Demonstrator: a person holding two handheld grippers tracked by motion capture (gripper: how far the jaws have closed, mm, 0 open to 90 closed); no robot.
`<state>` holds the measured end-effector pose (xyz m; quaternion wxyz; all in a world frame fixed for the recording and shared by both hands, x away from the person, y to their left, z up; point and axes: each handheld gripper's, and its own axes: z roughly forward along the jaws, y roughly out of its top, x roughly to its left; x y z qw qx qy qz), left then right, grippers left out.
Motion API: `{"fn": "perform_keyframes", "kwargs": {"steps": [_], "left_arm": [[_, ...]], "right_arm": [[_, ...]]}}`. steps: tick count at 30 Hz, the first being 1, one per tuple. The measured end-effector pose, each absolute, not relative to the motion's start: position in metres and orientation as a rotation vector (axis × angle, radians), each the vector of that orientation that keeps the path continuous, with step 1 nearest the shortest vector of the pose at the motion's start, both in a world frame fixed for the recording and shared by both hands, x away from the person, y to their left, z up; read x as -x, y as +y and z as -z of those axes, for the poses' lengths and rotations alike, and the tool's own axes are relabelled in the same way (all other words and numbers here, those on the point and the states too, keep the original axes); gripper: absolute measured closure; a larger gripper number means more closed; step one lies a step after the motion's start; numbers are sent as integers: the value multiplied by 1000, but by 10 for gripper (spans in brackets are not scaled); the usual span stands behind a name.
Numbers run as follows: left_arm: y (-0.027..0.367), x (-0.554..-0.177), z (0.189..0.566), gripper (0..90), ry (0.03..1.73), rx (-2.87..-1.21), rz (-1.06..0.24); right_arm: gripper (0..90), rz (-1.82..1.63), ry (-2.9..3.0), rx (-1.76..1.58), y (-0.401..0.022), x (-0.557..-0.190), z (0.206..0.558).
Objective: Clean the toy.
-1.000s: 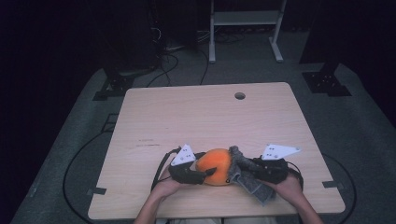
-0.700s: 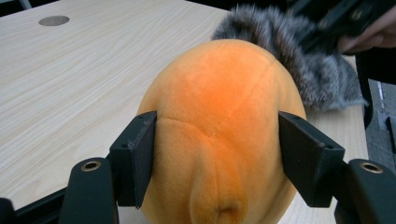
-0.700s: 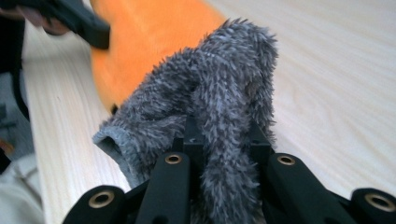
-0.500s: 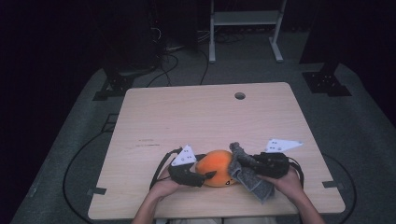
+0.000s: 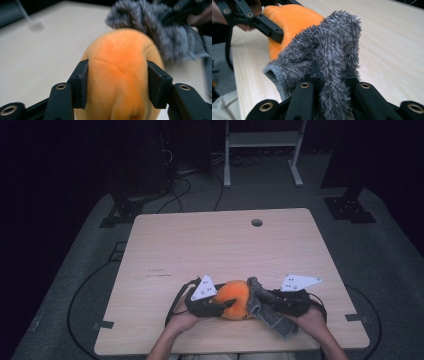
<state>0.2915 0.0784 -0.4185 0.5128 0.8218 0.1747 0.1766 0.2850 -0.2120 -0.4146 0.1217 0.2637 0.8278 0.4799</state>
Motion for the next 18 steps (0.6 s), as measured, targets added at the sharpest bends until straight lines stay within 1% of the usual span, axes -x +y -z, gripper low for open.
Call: {"fn": "perform_keyframes", "kwargs": {"steps": [1, 3, 4, 5, 7, 8, 9, 10, 12, 15, 18], "left_arm": [[76, -293, 420, 438, 402, -1967, -458], [74, -300, 426, 396, 426, -1979, -433], [75, -302, 430, 365, 448, -1986, -391], [78, -304, 431, 296, 466, -1982, -331], [85, -307, 425, 187, 513, -1961, -251], [89, -309, 423, 158, 529, -1940, -203], [92, -311, 421, 142, 548, -1912, -186], [94, -312, 421, 145, 570, -1904, -182], [94, -315, 425, 188, 611, -1933, -159], [95, -311, 430, 207, 592, -1949, -178], [97, -309, 430, 210, 581, -1972, -176]], "right_arm": [[759, -1407, 2400, -771, -212, -285, 412], [759, -1397, 2372, -777, -210, -287, 409], [759, -1373, 2378, -779, -208, -289, 411], [759, -1359, 2392, -780, -206, -291, 414], [759, -1391, 2416, -771, -203, -291, 419], [759, -1391, 2432, -747, -201, -289, 419], [759, -1389, 2442, -718, -198, -286, 418], [758, -1397, 2454, -692, -195, -284, 417], [758, -1394, 2455, -667, -193, -280, 418], [758, -1385, 2449, -709, -199, -282, 421], [759, -1296, 2459, -805, -213, -289, 434]]}}
